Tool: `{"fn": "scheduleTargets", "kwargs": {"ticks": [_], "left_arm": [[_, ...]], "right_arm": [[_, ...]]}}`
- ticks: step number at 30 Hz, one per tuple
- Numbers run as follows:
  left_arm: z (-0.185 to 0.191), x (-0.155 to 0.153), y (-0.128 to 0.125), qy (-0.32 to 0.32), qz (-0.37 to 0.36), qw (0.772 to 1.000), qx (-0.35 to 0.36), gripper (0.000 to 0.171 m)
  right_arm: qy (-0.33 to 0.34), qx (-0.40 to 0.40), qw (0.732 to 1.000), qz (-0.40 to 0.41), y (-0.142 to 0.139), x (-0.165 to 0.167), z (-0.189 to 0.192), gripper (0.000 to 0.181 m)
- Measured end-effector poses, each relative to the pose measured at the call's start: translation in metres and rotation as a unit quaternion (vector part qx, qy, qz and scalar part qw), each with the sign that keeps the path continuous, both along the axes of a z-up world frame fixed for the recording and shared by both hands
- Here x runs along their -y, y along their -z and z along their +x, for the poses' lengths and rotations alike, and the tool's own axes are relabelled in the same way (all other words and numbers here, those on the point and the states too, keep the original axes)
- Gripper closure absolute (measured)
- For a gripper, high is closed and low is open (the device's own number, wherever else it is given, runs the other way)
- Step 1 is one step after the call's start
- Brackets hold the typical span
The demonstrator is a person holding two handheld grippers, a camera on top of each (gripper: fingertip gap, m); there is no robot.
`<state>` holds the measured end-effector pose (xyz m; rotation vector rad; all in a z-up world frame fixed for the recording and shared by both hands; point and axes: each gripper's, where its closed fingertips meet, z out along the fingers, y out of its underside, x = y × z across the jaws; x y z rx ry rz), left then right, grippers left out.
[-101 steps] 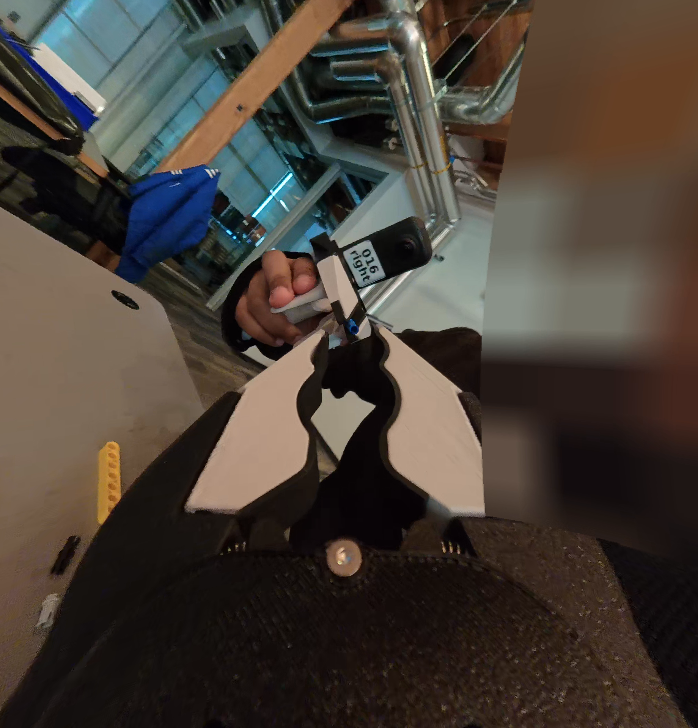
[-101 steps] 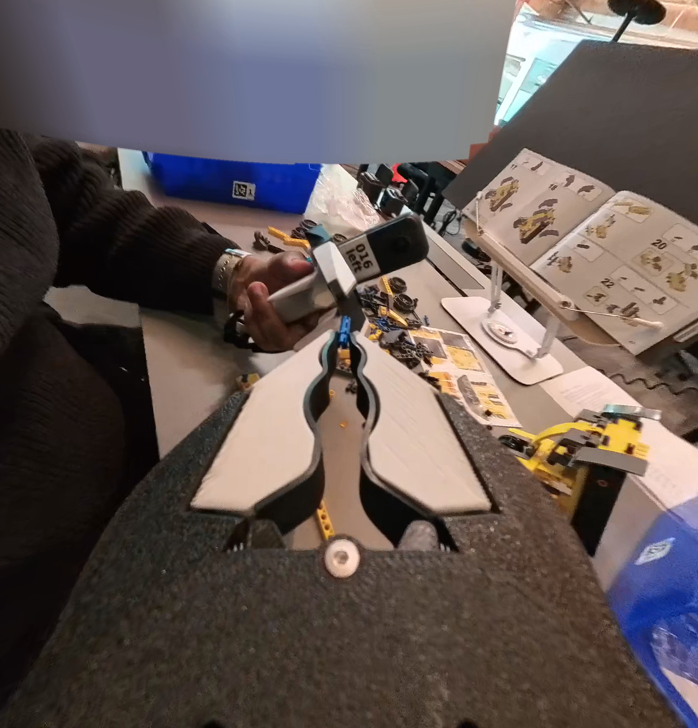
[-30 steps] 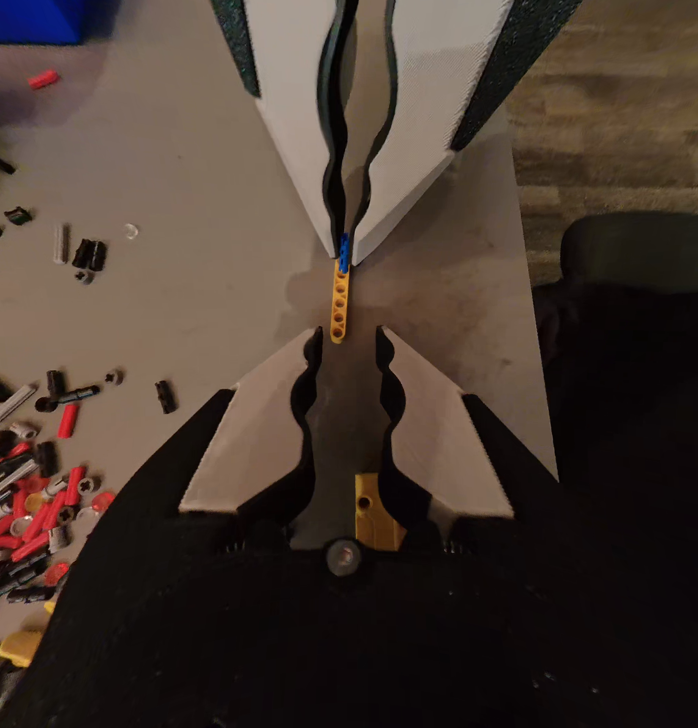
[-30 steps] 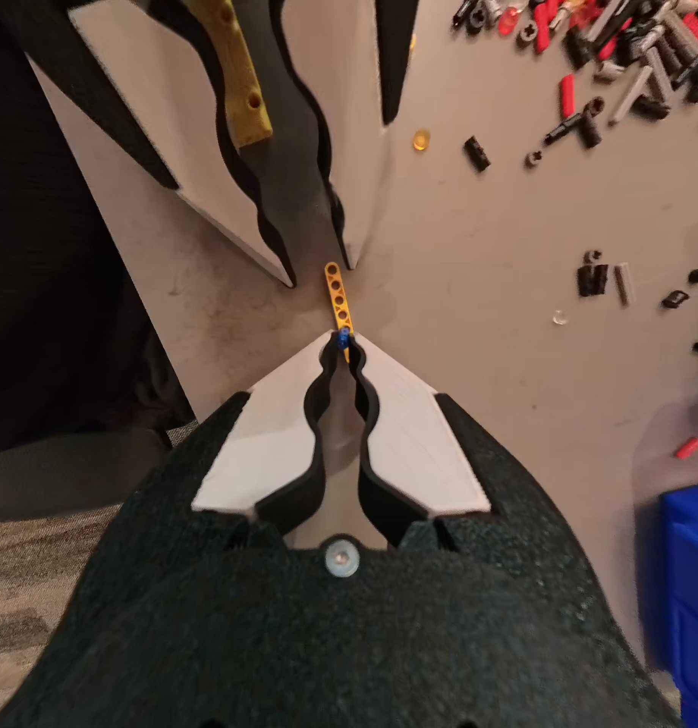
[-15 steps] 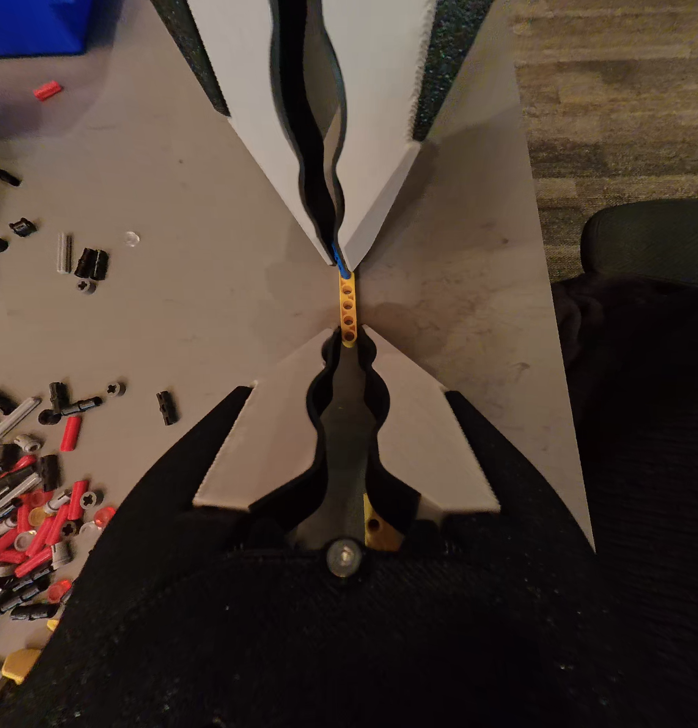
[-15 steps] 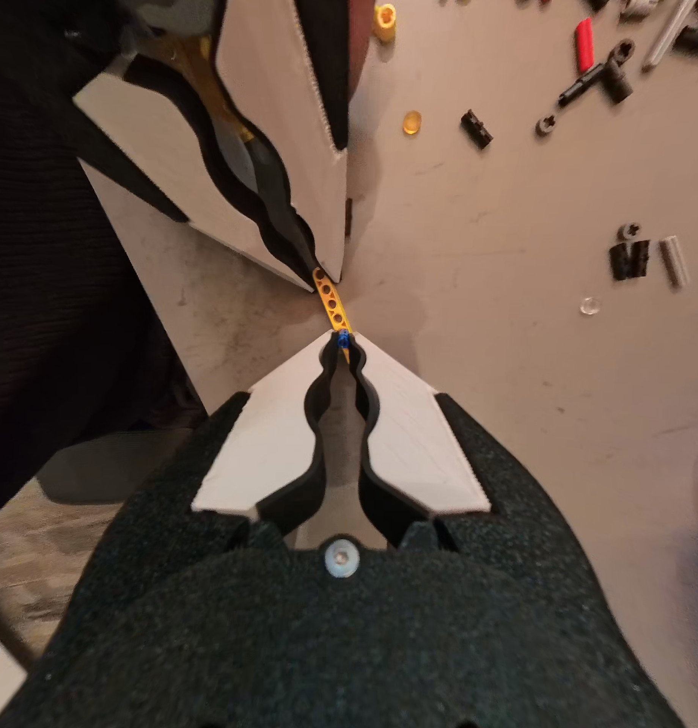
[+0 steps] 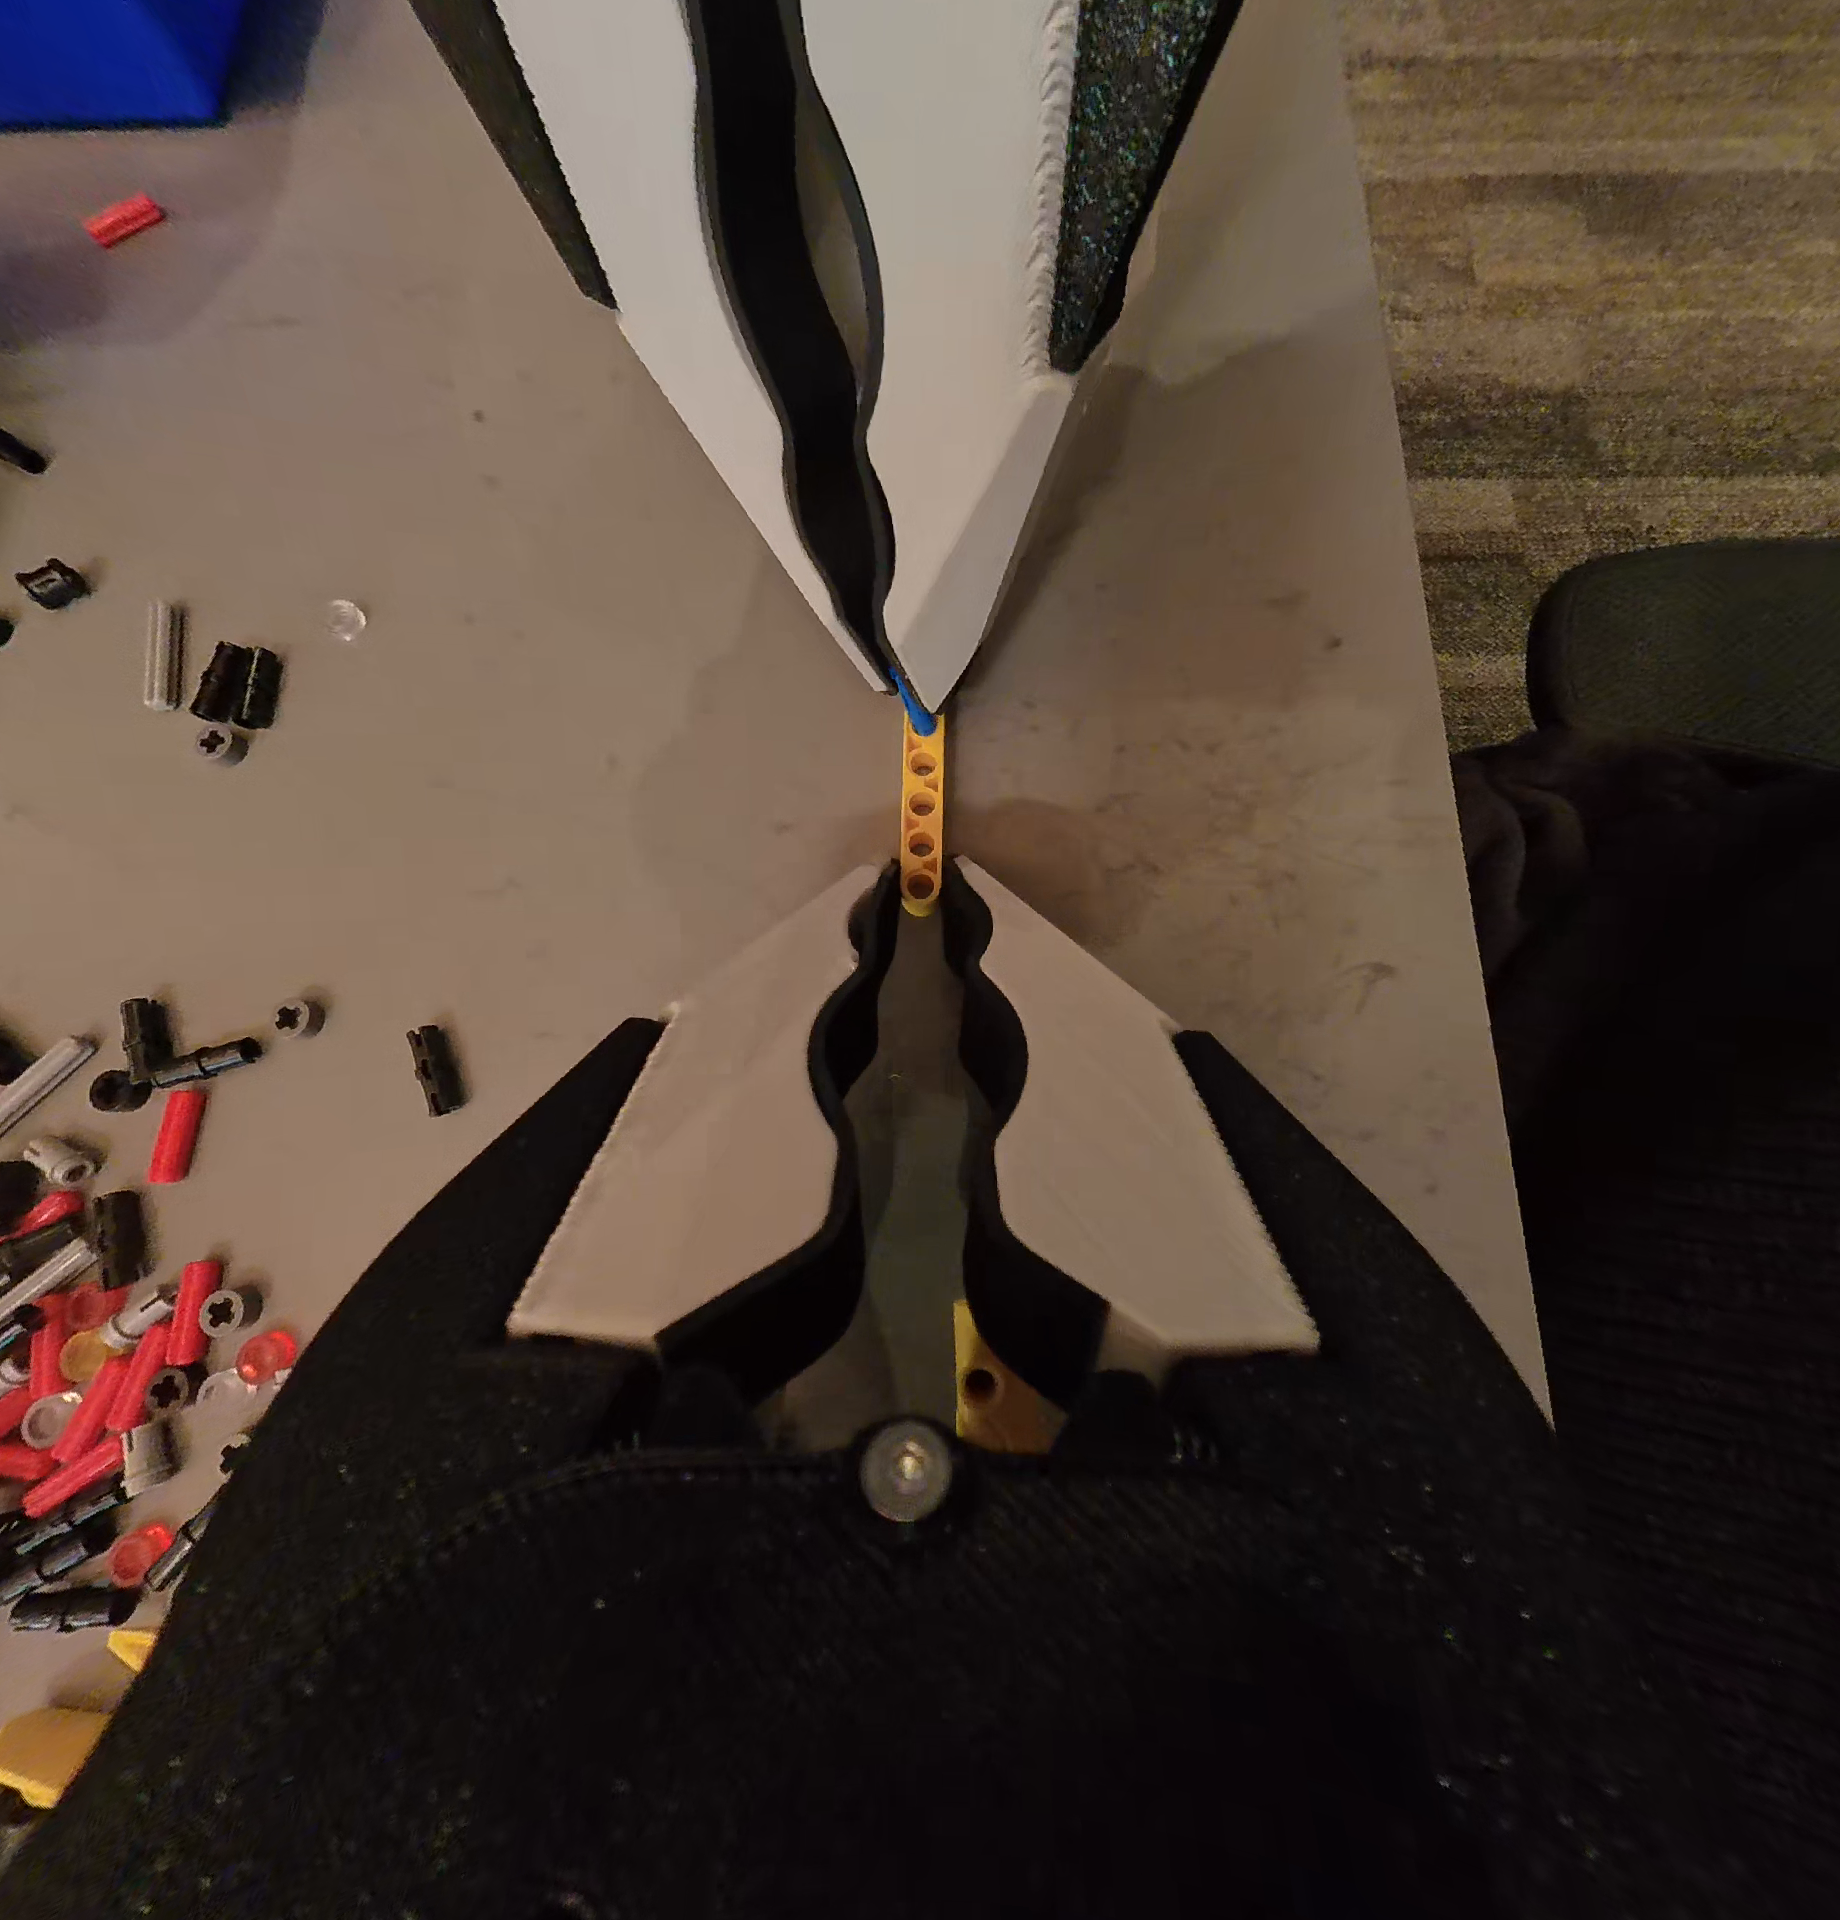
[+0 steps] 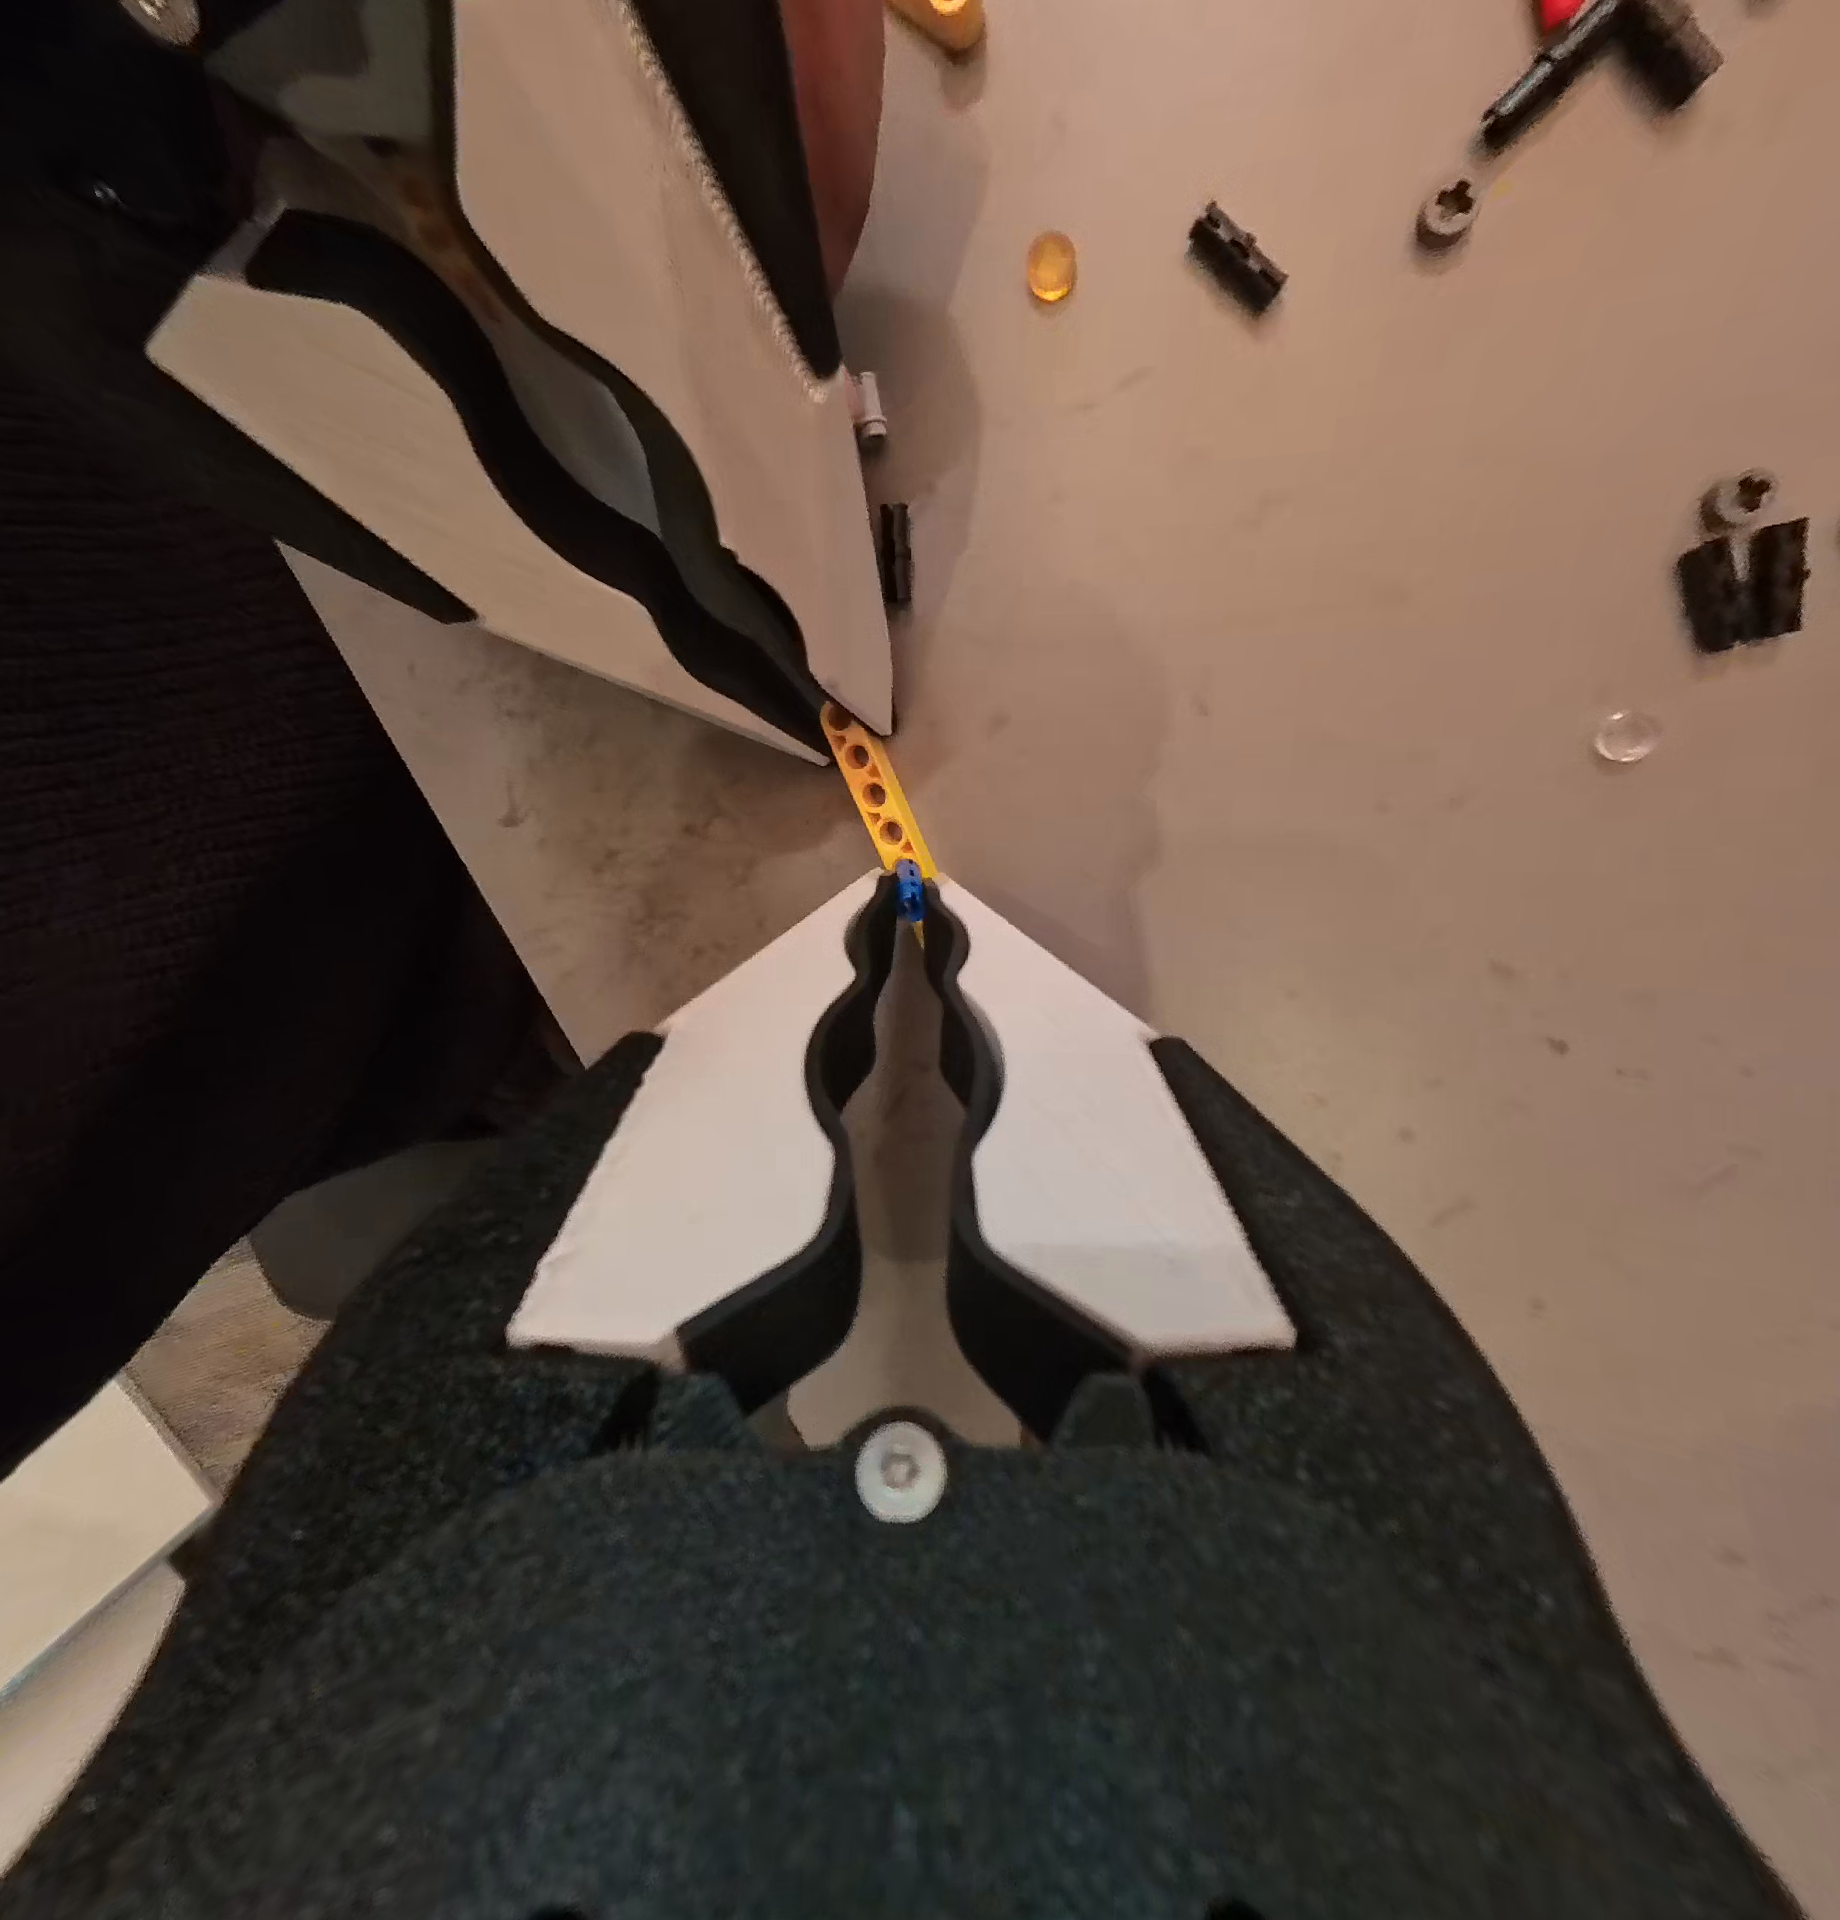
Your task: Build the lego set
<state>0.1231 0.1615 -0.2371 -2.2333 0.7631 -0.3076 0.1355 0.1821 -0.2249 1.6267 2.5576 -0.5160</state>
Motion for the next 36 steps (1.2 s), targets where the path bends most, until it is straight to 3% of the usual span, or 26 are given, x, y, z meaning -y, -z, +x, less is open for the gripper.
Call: {"fn": "scheduleTargets", "kwargs": {"ticks": [16, 18, 20, 25, 36], "left_arm": [[0.001, 0.000, 0.000, -0.001, 0.009, 1.000, -0.011, 0.165], [0.001, 0.000, 0.000, -0.001, 0.007, 1.000, -0.010, 0.165], [0.000, 0.000, 0.000, -0.002, 0.004, 1.000, -0.006, 0.166], [0.000, 0.000, 0.000, -0.002, 0.003, 1.000, -0.004, 0.165], [0.000, 0.000, 0.000, -0.002, 0.000, 1.000, 0.000, 0.165]], "right_arm": [[-0.079, -0.039, 0.991, 0.100, 0.005, 0.001, 0.000, 0.176], [-0.087, -0.045, 0.989, 0.108, 0.006, -0.002, 0.001, 0.154], [-0.087, -0.063, 0.989, 0.101, 0.002, -0.002, -0.001, 0.150], [-0.080, -0.132, 0.985, 0.075, -0.020, 0.002, -0.010, 0.169], [-0.084, -0.098, 0.988, 0.085, -0.006, 0.001, -0.002, 0.177]]}}
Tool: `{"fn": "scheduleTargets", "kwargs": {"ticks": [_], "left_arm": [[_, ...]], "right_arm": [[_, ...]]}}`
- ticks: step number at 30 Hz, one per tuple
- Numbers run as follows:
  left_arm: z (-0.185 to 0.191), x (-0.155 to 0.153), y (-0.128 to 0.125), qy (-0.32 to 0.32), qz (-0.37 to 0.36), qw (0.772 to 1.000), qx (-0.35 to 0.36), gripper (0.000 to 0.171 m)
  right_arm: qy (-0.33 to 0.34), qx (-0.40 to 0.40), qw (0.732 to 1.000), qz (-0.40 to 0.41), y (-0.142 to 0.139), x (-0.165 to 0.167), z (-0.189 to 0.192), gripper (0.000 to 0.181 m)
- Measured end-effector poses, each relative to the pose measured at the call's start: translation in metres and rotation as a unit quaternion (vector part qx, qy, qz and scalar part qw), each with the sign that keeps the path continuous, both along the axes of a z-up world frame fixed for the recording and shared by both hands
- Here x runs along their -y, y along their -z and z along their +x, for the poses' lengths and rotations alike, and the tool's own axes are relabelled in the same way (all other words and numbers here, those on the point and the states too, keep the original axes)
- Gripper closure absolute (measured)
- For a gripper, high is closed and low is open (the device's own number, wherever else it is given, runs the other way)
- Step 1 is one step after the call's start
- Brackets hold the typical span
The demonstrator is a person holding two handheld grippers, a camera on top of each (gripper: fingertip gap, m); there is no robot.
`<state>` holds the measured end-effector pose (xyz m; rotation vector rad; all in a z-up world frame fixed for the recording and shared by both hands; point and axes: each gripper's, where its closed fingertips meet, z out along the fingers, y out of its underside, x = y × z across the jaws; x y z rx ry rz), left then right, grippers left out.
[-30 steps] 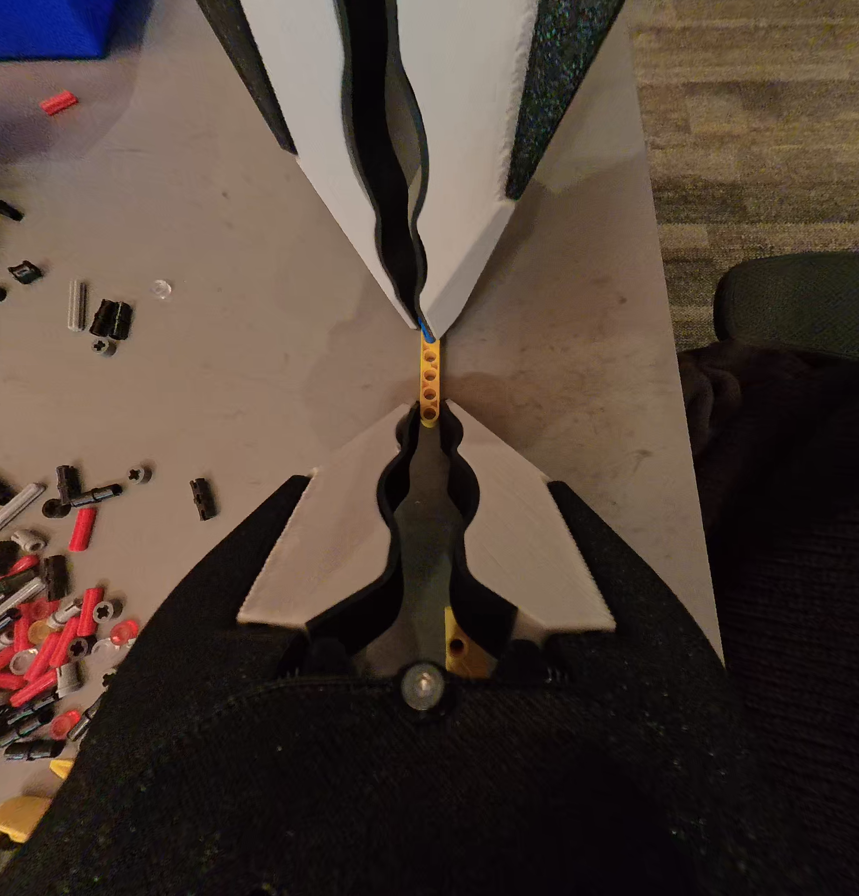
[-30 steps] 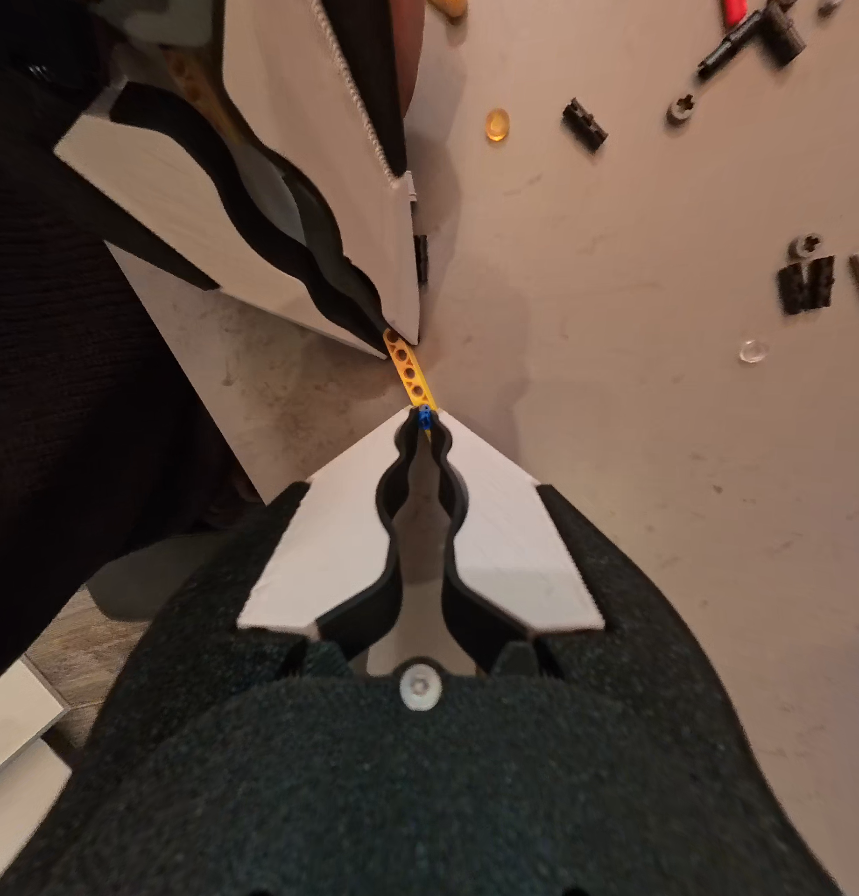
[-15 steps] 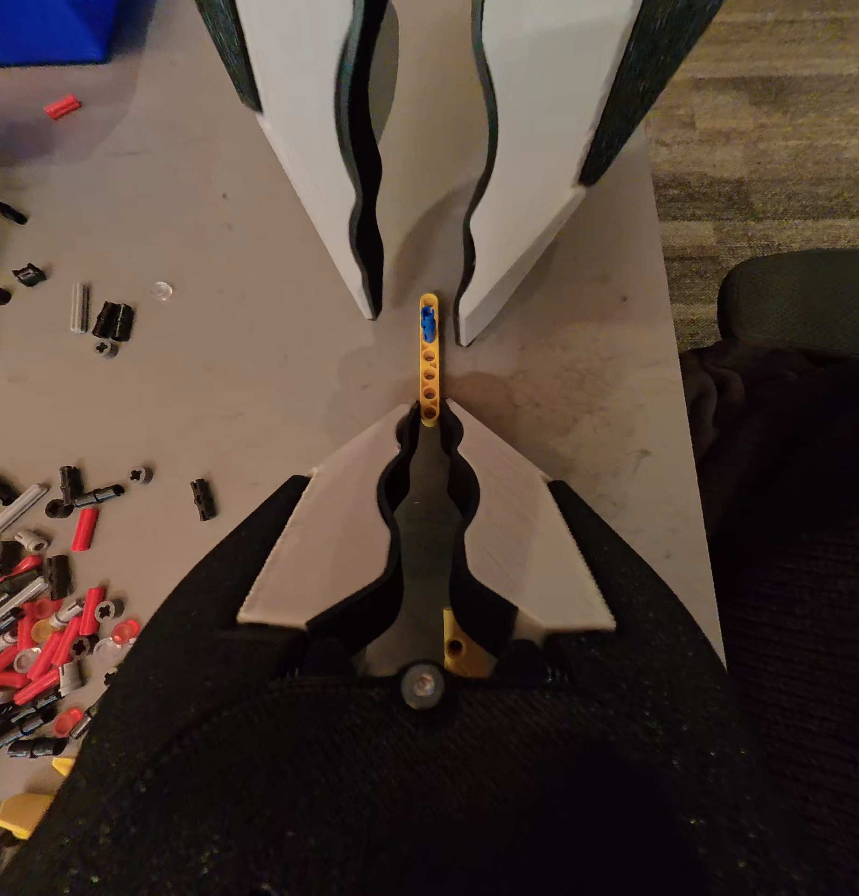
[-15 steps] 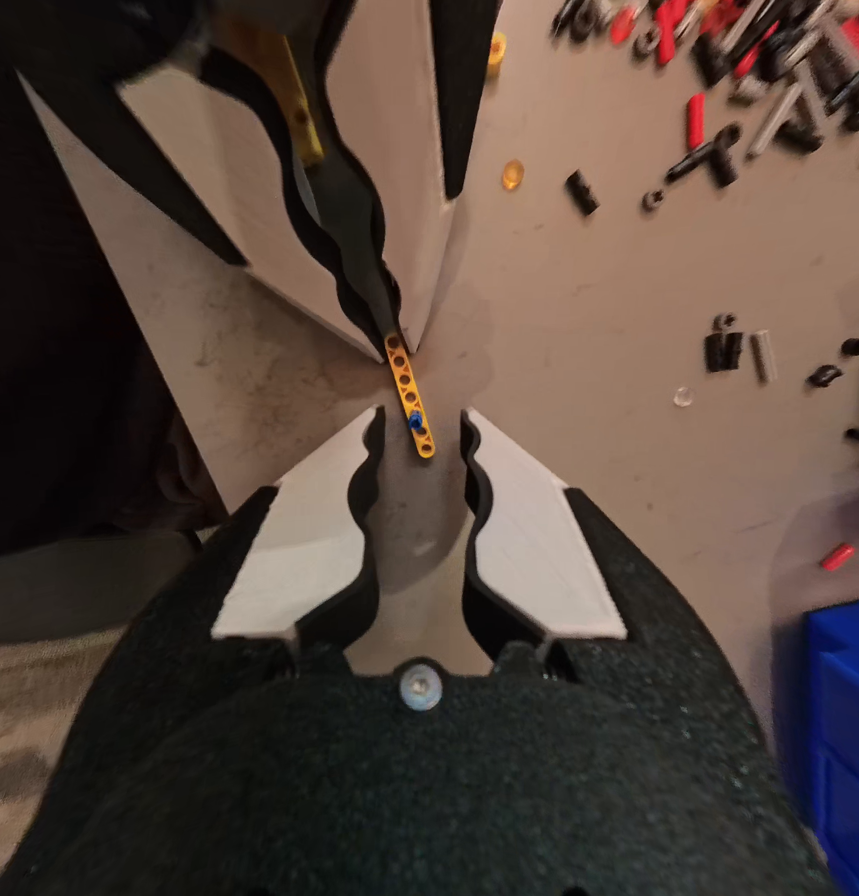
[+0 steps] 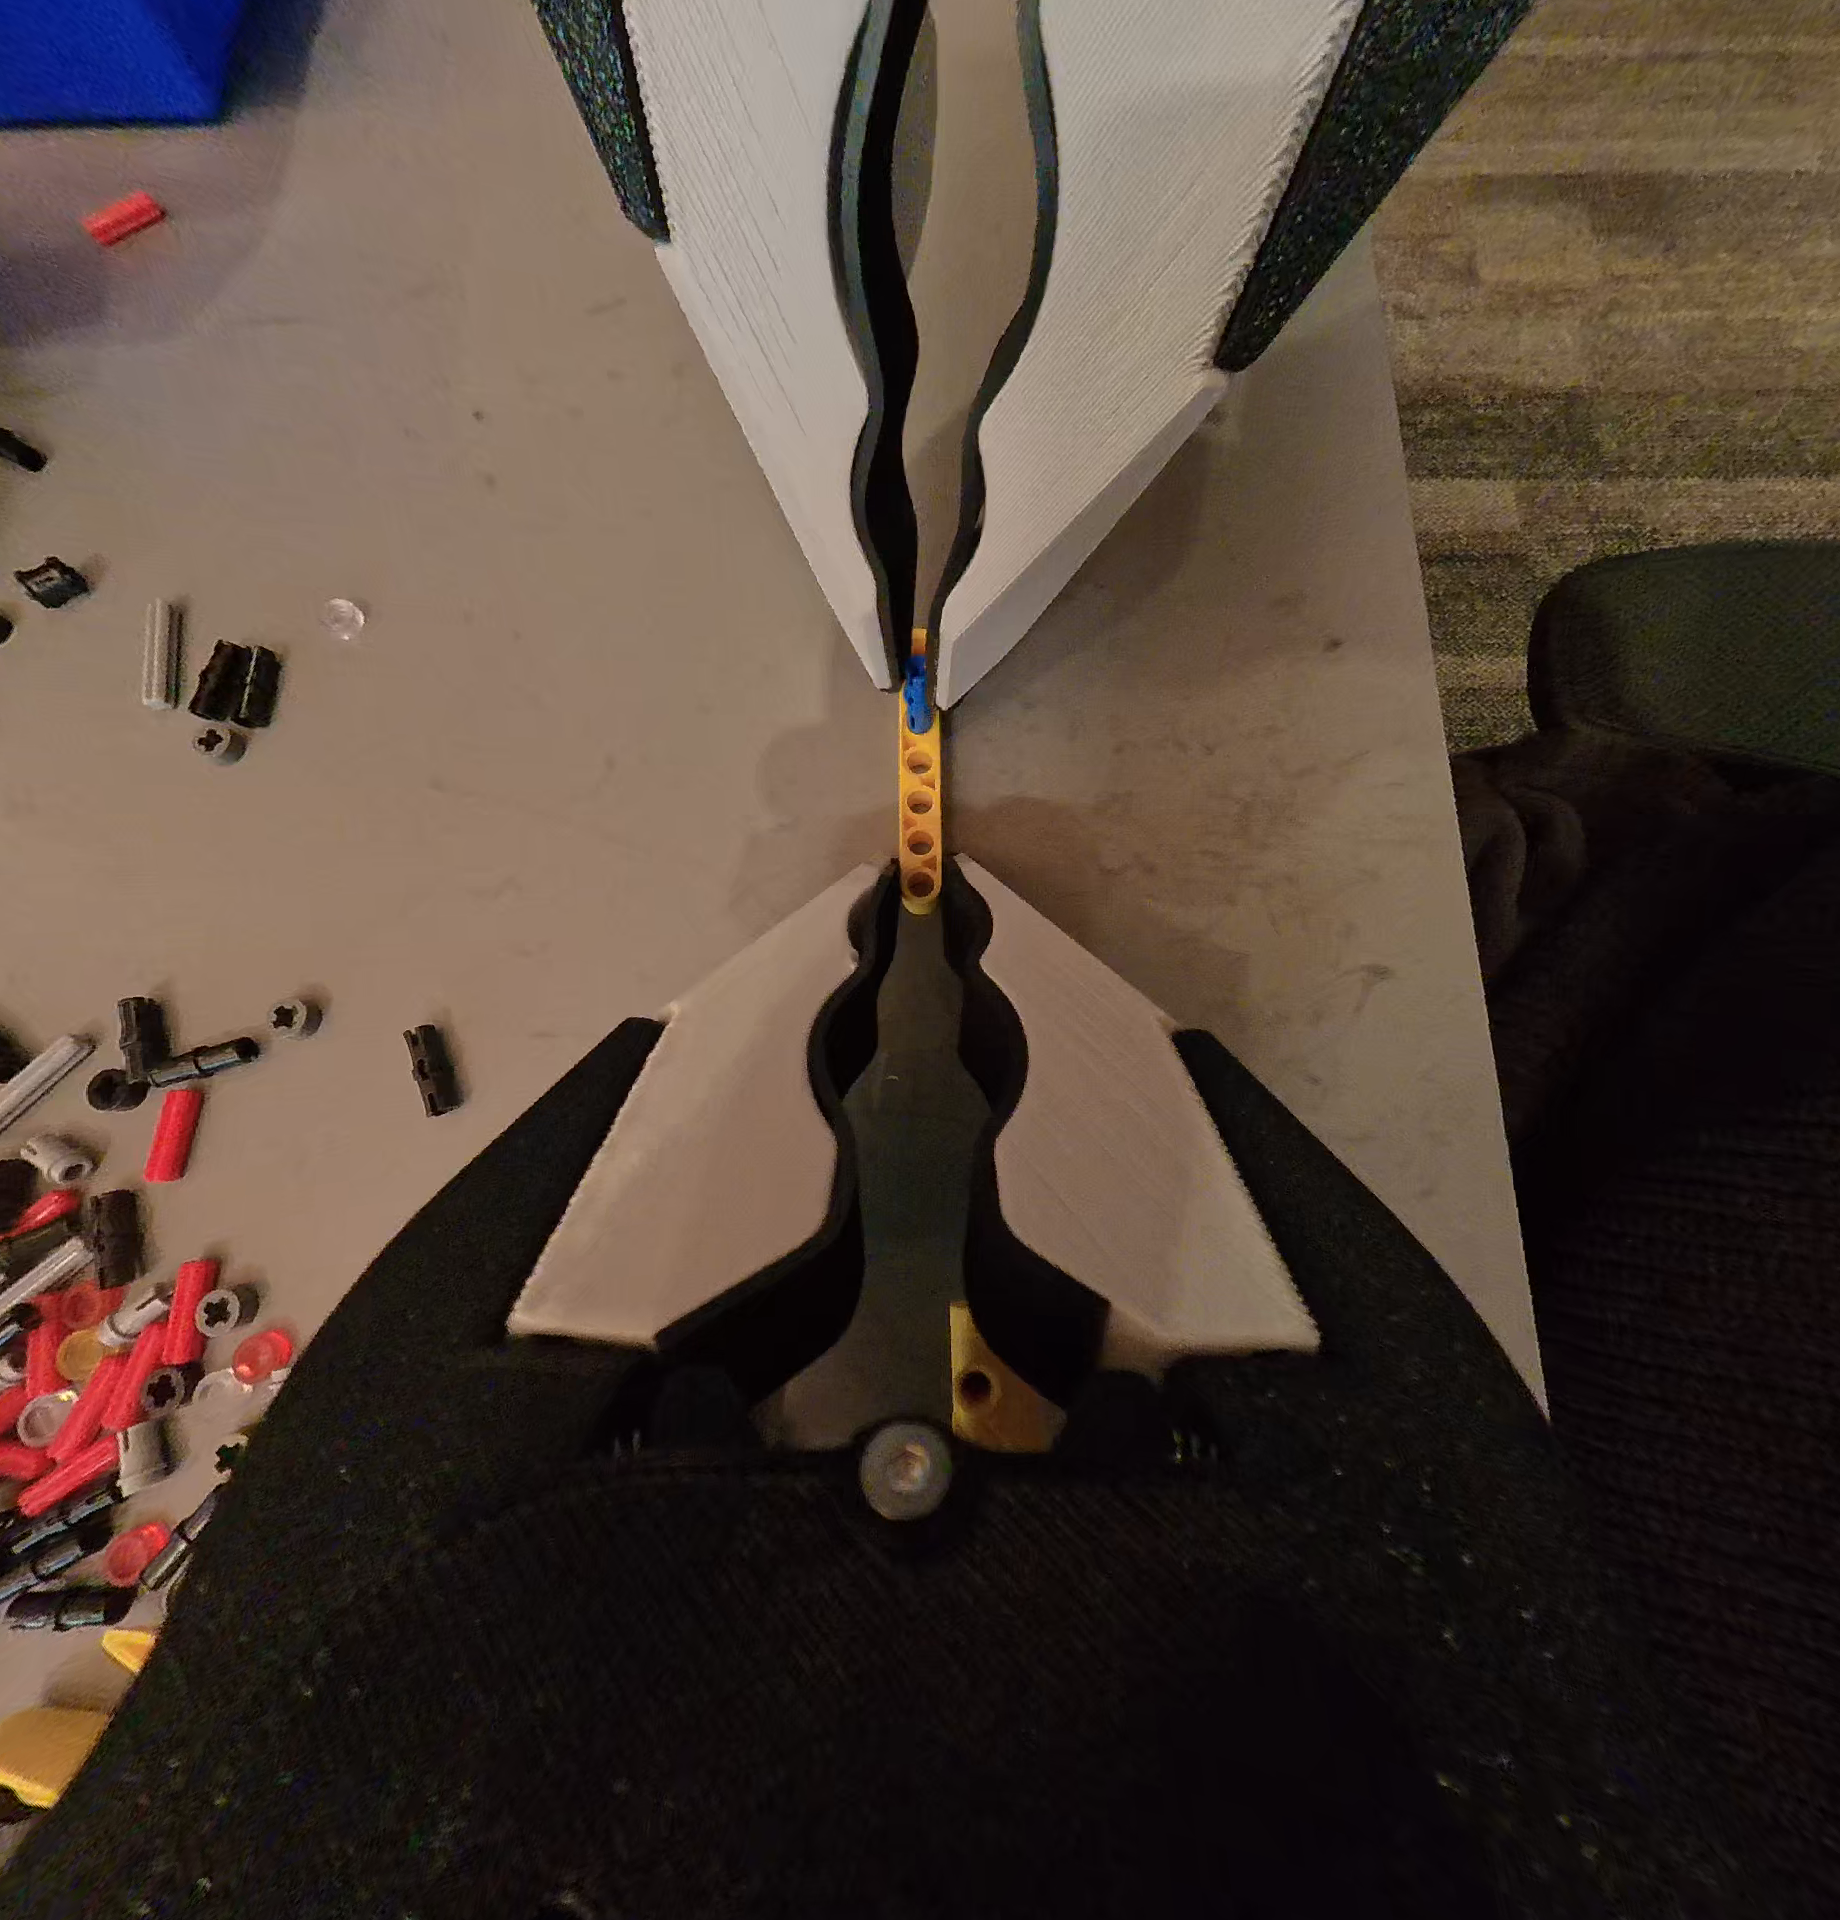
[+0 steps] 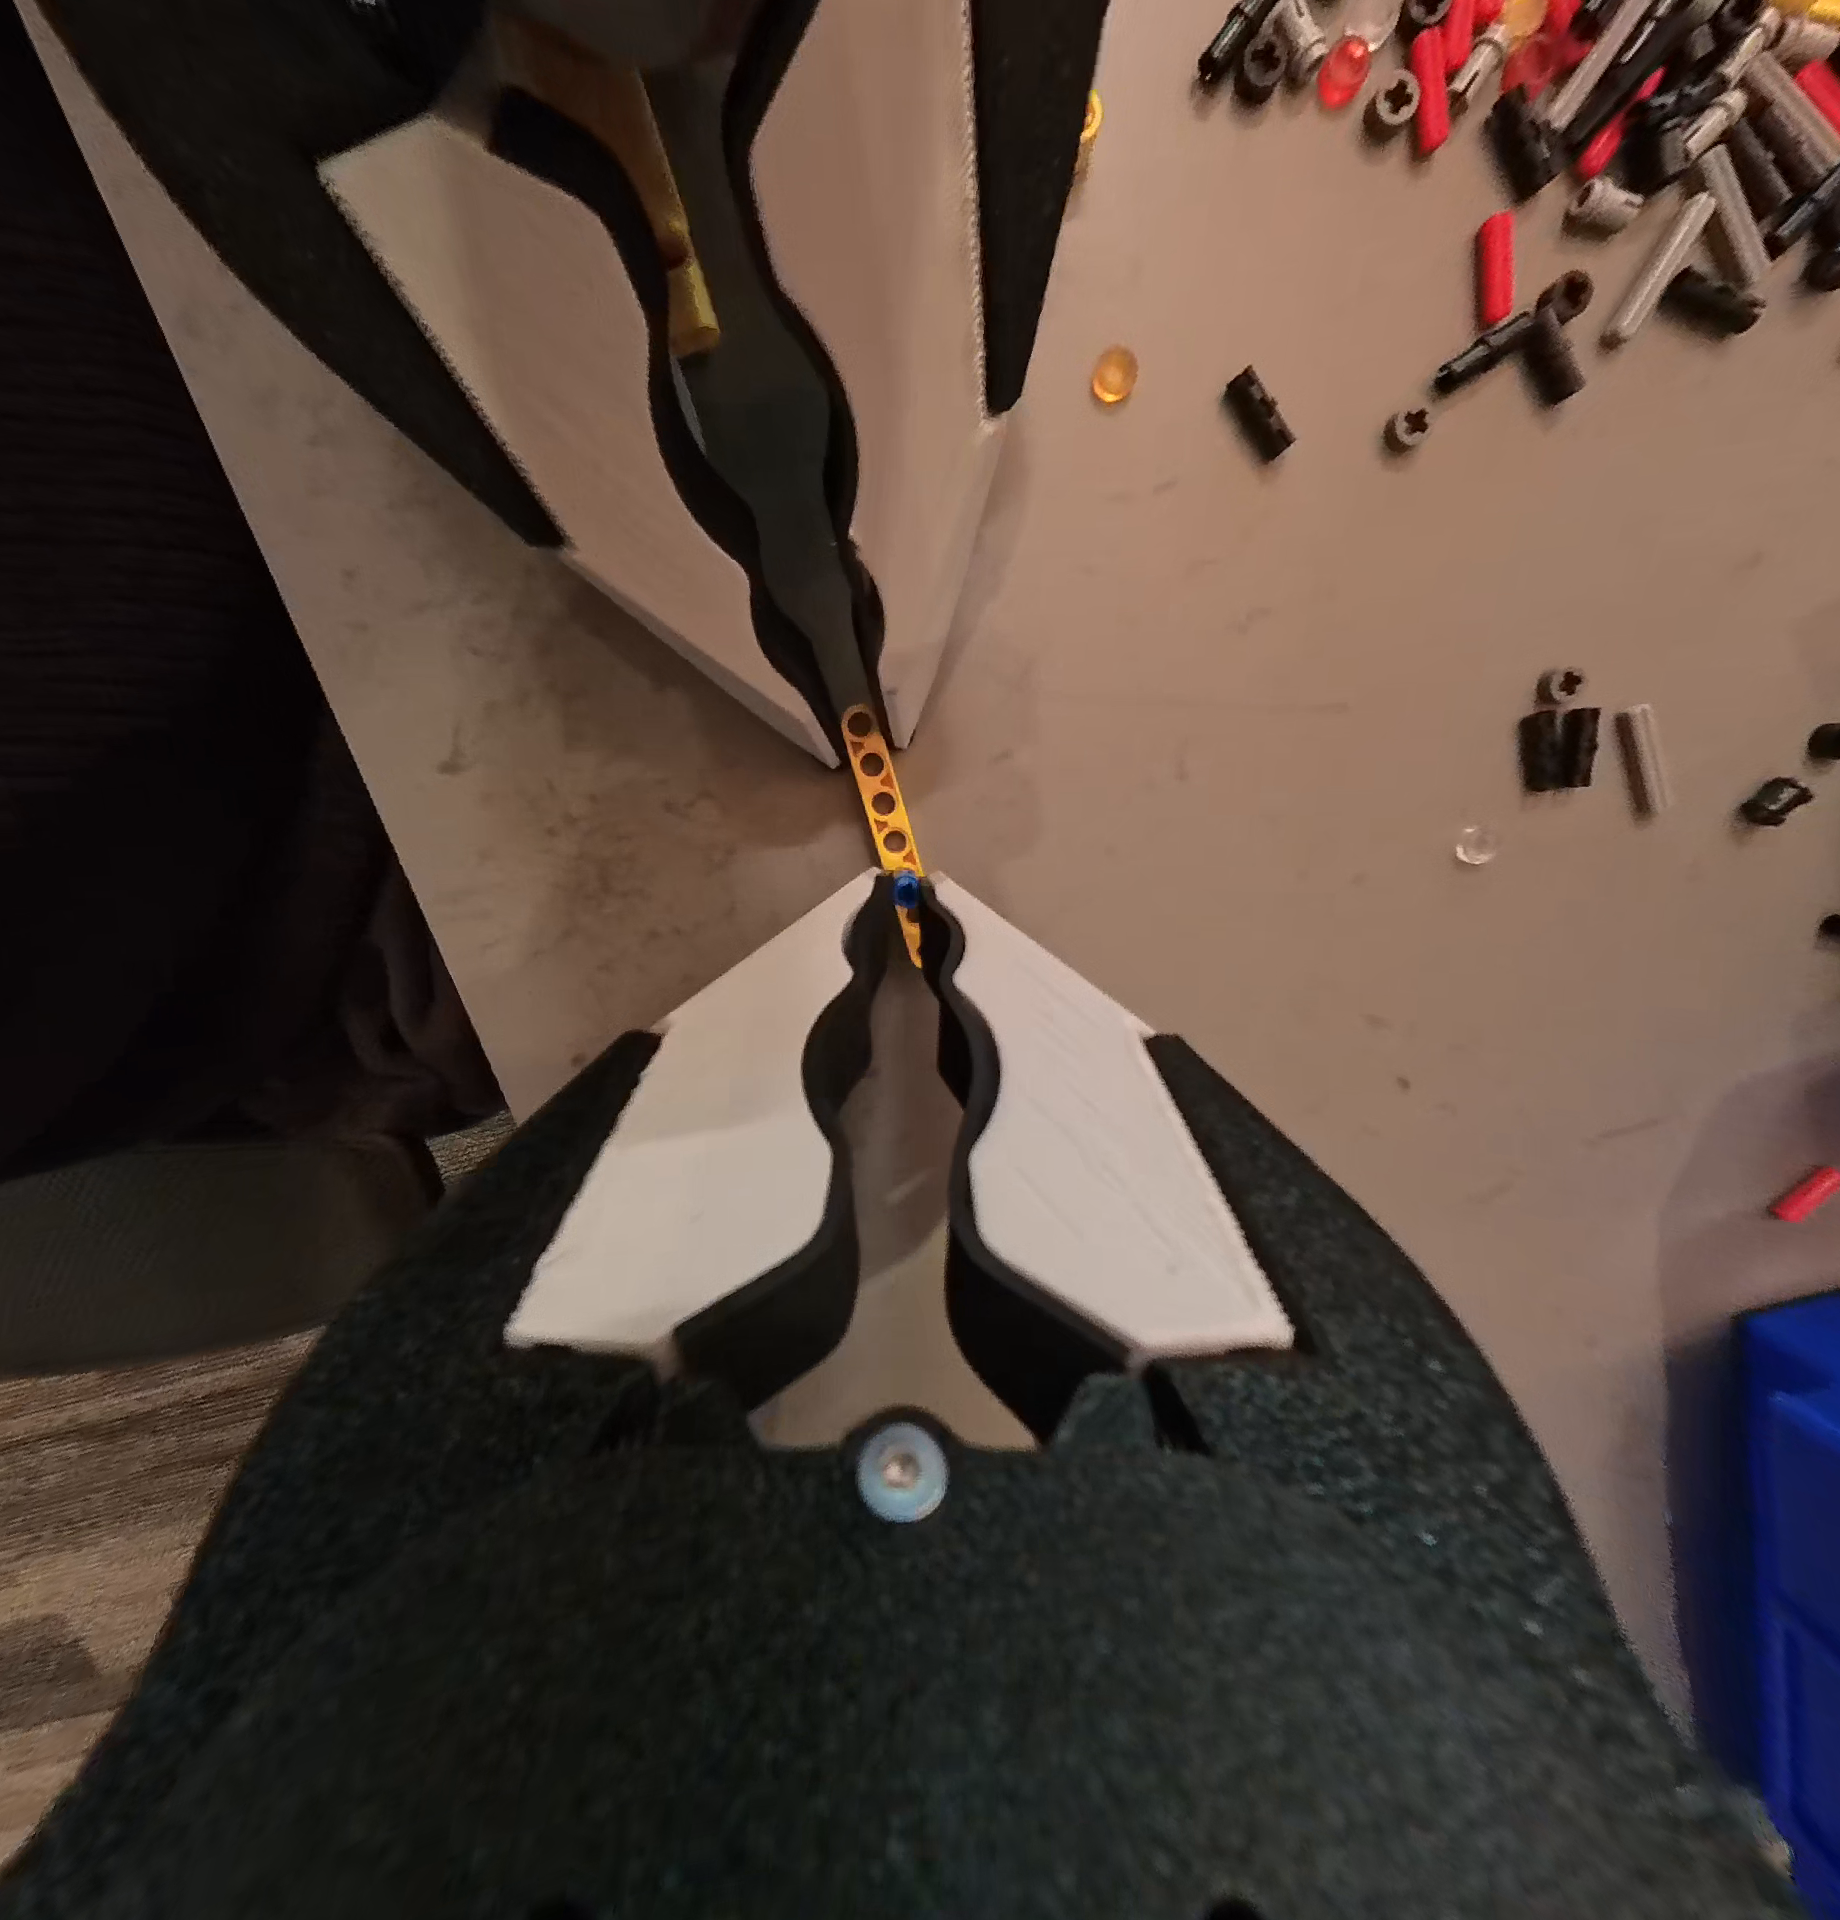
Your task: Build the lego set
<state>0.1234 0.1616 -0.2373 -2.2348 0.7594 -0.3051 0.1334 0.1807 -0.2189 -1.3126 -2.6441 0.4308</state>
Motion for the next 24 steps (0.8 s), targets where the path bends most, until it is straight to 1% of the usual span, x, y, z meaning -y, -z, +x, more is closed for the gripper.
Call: {"fn": "scheduleTargets", "kwargs": {"ticks": [8, 11, 14, 15, 16, 17, 18, 21, 24], "left_arm": [[0.000, 0.000, 0.000, 0.000, 0.002, 1.000, -0.002, 0.165], [0.000, 0.000, 0.000, 0.000, 0.000, 1.000, 0.000, 0.165], [0.000, 0.000, 0.000, -0.004, -0.004, 1.000, 0.006, 0.166], [0.002, 0.001, -0.001, -0.003, -0.011, 1.000, 0.017, 0.164], [0.004, 0.003, -0.003, 0.002, -0.020, 0.999, 0.038, 0.153], [0.006, 0.004, -0.009, 0.001, -0.026, 0.998, 0.064, 0.145], [0.006, 0.003, -0.016, -0.002, -0.027, 0.996, 0.087, 0.138], [-0.004, 0.003, -0.040, -0.011, -0.009, 0.991, 0.133, 0.136], [-0.033, -0.003, -0.067, -0.049, 0.027, 0.984, 0.170, 0.137]], "right_arm": [[0.059, 0.035, 0.997, -0.034, 0.003, 0.001, 0.000, 0.178], [0.058, 0.029, 0.997, -0.036, 0.003, 0.001, 0.000, 0.177], [0.045, 0.015, 0.999, -0.021, 0.003, 0.001, 0.000, 0.177], [0.042, 0.012, 0.999, -0.017, 0.004, 0.000, 0.000, 0.169], [0.043, 0.010, 0.999, -0.013, 0.006, 0.000, 0.001, 0.150], [0.046, 0.008, 0.999, -0.016, 0.008, 0.000, 0.001, 0.141], [0.048, 0.005, 0.998, -0.028, 0.007, 0.002, 0.000, 0.140], [0.063, -0.026, 0.994, -0.085, -0.005, 0.009, -0.006, 0.138], [0.084, -0.060, 0.989, -0.110, -0.019, 0.005, -0.014, 0.138]]}}
